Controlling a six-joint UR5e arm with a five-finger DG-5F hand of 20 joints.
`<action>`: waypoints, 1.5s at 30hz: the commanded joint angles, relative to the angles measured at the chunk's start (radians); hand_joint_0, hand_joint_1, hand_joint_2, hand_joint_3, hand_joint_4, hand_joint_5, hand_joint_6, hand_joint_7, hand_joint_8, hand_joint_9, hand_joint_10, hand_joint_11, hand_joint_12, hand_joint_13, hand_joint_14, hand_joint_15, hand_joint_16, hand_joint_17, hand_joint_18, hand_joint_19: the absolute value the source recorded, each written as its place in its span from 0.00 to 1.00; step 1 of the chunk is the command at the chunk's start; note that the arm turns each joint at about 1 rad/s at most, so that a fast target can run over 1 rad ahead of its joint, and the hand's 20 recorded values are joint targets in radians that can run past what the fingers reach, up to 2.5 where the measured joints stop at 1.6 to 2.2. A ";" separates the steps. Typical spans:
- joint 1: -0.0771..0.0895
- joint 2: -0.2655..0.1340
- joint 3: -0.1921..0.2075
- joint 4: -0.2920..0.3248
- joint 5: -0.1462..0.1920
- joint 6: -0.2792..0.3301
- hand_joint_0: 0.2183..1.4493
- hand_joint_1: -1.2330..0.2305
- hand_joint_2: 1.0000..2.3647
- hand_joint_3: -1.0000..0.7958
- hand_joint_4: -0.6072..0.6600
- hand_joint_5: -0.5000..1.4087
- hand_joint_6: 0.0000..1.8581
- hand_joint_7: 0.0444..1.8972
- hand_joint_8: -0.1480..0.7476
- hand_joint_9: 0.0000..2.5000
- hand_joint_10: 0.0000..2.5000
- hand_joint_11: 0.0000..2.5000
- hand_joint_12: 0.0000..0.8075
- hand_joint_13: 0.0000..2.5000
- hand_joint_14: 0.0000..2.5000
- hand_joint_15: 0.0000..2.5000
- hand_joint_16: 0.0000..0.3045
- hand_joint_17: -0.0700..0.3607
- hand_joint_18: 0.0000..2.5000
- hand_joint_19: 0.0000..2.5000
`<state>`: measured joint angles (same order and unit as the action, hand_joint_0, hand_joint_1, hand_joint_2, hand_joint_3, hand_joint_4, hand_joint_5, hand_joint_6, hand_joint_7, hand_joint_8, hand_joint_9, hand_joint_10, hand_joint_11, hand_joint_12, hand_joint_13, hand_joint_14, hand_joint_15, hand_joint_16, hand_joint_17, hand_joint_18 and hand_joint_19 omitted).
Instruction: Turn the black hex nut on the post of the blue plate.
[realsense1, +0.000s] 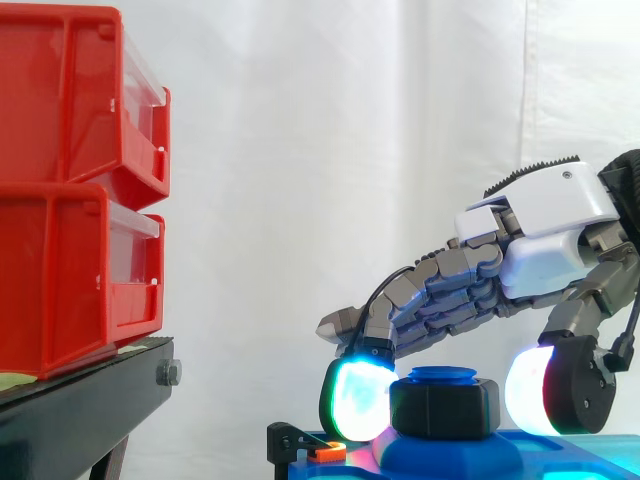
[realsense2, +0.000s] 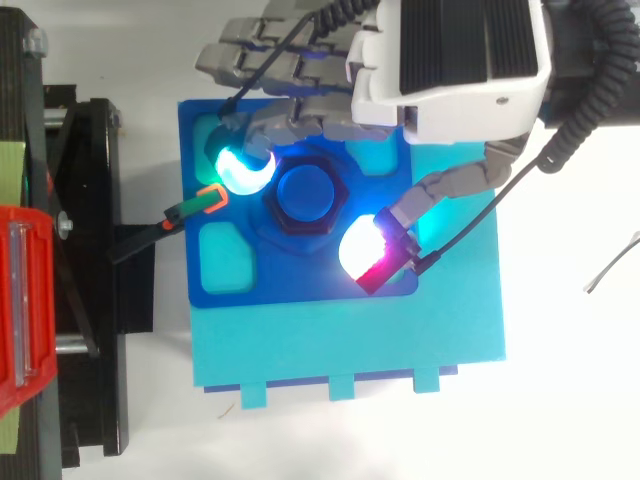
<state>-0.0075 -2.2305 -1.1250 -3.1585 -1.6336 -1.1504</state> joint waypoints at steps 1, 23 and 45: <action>0.001 0.000 0.001 0.000 0.000 0.000 0.19 0.27 0.00 0.28 0.60 0.12 0.27 0.37 0.33 0.00 0.00 0.00 0.37 0.00 0.00 0.00 0.13 0.37 0.00 0.02; 0.004 0.000 0.019 0.005 0.000 0.000 0.23 0.23 0.00 0.28 0.60 0.12 0.27 0.38 0.31 0.00 0.00 0.00 0.35 0.00 0.00 0.00 0.12 0.36 0.00 0.02; 0.009 0.051 0.033 -0.025 0.001 -0.066 0.18 0.28 0.00 0.28 0.62 0.12 0.27 0.38 0.34 0.00 0.00 0.00 0.38 0.00 0.00 0.00 0.13 0.38 0.00 0.02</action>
<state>0.0007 -2.1999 -1.0923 -3.1767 -1.6325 -1.1888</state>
